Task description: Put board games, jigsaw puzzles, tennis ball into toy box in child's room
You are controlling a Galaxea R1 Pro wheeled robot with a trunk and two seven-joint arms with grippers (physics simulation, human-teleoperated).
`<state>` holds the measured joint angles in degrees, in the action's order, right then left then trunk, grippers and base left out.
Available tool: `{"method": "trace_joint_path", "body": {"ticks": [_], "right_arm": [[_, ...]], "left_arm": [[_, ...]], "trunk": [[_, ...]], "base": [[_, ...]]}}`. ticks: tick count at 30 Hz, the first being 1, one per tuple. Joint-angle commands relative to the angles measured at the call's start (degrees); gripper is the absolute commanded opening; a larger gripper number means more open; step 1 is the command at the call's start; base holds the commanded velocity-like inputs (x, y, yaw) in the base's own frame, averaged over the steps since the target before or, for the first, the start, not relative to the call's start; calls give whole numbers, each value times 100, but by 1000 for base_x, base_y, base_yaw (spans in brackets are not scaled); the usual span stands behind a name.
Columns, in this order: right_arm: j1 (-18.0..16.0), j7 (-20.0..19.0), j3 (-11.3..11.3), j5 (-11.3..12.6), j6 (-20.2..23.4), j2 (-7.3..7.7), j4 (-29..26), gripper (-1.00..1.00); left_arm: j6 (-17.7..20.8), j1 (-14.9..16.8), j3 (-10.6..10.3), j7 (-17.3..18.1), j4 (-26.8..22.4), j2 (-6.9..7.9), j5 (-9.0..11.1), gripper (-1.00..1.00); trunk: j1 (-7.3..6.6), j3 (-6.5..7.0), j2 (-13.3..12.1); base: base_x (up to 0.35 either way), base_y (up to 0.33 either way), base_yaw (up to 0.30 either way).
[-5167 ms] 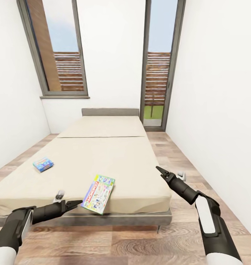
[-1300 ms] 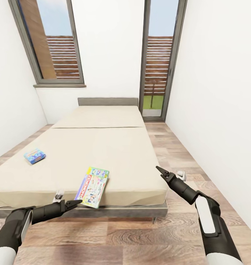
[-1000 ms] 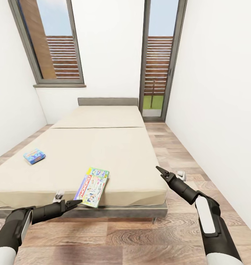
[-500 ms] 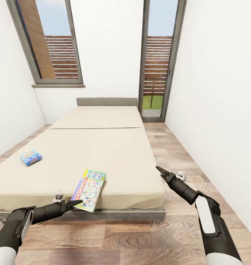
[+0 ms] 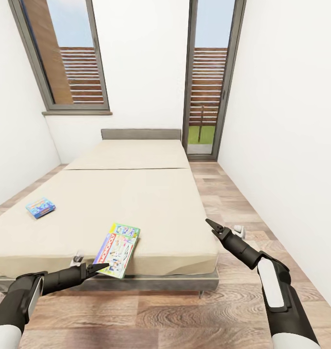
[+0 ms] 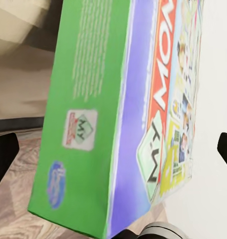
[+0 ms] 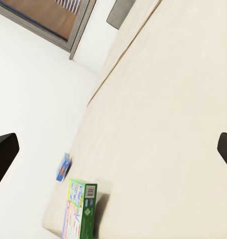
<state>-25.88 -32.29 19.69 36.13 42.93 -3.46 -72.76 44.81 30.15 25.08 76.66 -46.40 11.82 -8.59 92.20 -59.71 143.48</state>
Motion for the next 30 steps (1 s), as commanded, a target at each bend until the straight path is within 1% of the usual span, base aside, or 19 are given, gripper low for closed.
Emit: {"method": "trace_joint_path", "body": {"ticks": [1,2,7,17,21,30], "right_arm": [[-5,-14,17,8,40,-6,-1,100],[-5,-14,17,8,40,-6,-1,100],[-5,-14,17,8,40,-6,-1,100],[-5,-14,17,8,39,-6,-1,100],[-5,-14,17,8,39,-6,-1,100],[-5,-14,17,8,38,-6,-1,100]], "left_arm": [[59,4,23,68,-11,-4,-59,100],[63,6,23,74,-14,-4,-58,100],[91,7,24,84,-31,-4,-56,100],[105,4,32,94,-36,-4,-55,100],[117,4,27,95,-36,-4,-55,100],[122,4,59,106,-36,-4,-53,100]], "trunk": [[-1,-5,2],[-1,-5,2],[-14,105,-4],[-14,105,-4],[-24,194,-10],[-24,194,-10]], "base": [[0,0,0],[0,0,0],[0,0,0],[0,0,0],[0,0,0],[0,0,0]]}}
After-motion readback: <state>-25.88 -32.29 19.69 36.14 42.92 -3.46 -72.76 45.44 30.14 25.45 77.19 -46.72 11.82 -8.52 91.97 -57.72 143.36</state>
